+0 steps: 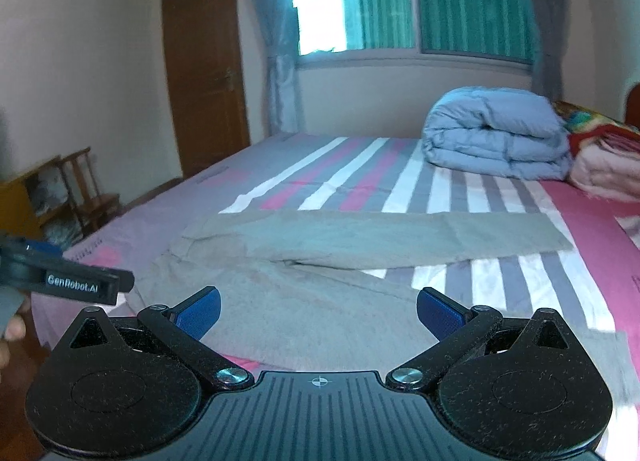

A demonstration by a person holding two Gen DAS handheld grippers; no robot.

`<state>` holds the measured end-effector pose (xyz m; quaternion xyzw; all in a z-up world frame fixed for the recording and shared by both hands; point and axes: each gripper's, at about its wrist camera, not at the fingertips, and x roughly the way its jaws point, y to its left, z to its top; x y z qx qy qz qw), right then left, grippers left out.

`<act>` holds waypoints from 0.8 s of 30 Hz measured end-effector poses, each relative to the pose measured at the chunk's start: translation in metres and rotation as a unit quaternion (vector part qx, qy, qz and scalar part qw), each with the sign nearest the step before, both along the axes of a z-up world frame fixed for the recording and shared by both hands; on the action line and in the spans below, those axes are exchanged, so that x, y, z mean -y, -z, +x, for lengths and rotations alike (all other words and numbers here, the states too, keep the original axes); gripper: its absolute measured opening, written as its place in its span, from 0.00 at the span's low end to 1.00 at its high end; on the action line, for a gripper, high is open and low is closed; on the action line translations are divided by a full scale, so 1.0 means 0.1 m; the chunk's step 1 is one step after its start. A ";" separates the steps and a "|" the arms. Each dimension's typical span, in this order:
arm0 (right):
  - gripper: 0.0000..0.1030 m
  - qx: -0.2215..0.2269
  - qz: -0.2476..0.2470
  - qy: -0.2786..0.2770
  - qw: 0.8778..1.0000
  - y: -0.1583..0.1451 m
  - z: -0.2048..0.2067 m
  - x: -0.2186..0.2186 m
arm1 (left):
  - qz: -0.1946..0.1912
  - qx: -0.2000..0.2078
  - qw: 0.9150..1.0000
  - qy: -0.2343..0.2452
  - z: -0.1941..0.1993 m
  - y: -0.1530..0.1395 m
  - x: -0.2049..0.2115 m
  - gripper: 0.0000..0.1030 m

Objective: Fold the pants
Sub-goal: 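Lower both tools to the sweatpants waistband and close both grippers on it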

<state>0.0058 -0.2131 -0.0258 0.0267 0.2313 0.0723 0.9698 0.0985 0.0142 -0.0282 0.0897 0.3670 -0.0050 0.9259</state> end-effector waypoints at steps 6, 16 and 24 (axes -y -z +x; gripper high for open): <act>1.00 -0.012 -0.022 -0.026 0.999 0.01 0.51 -0.06 | 0.007 -0.017 1.000 -0.011 0.48 0.09 -0.07 0.94; 1.00 -0.043 -0.082 -0.106 0.990 0.18 1.68 -0.23 | 0.059 -0.033 0.998 -0.007 1.49 0.34 -0.36 0.94; 1.00 -0.088 -0.122 -0.193 0.970 0.57 3.01 -0.41 | -0.044 -0.105 0.991 -0.064 2.61 0.65 -1.13 0.90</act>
